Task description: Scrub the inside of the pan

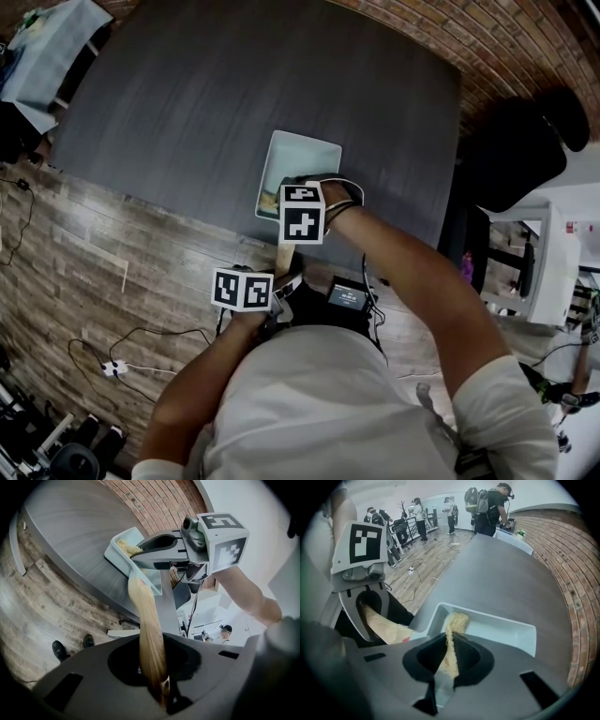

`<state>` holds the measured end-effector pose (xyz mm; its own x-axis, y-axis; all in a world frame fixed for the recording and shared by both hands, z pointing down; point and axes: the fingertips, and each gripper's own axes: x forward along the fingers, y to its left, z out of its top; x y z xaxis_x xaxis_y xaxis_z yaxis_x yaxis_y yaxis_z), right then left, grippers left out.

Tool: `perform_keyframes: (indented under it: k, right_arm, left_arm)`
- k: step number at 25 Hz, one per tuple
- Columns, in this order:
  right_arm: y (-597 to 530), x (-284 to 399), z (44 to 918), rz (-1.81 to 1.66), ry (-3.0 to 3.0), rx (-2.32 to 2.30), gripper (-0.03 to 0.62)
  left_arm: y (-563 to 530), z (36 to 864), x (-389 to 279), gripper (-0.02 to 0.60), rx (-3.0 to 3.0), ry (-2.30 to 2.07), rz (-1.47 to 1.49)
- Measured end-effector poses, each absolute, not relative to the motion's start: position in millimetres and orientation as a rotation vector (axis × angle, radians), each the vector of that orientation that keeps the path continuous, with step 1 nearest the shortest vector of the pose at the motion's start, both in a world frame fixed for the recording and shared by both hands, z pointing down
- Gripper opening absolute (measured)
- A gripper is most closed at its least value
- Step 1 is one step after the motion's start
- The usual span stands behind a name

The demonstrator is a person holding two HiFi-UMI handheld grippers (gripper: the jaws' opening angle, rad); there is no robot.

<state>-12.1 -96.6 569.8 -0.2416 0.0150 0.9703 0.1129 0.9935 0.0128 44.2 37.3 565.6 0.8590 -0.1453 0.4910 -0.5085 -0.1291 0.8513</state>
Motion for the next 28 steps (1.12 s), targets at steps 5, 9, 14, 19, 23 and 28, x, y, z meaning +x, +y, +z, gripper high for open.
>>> perform_keyframes:
  k: [5,9,14,19,23,28]
  right_arm:
    - [-86.9,-14.6,567.6,0.0,-1.848,-0.132,0.048]
    - [-83.9,-14.7,566.6,0.031,-1.86,-0.161,0.048]
    - [-80.4,-12.4,562.9,0.125,-1.893,-0.198,0.048]
    - [-84.5,-3.8,562.3,0.216,-1.917,-0.162,0.048]
    - [-102.6,5.2,557.0,0.213,-1.938,-0.093,0.049]
    - [-141.9,24.5,545.5,0.1,-1.921,0.032,0.048]
  left_arm:
    - [37.4,565.7,43.9,0.063,1.691,-0.511,0.335]
    - [36.9,565.9,43.5,0.063,1.688,-0.512,0.331]
    - [37.8,565.0,43.2,0.063,1.684,-0.512,0.325]
    - [37.7,565.0,42.8,0.063,1.685,-0.515,0.323]
    - [38.5,566.0,42.0,0.063,1.685,-0.518,0.32]
    - [37.8,565.5,42.5,0.063,1.68,-0.523,0.318]
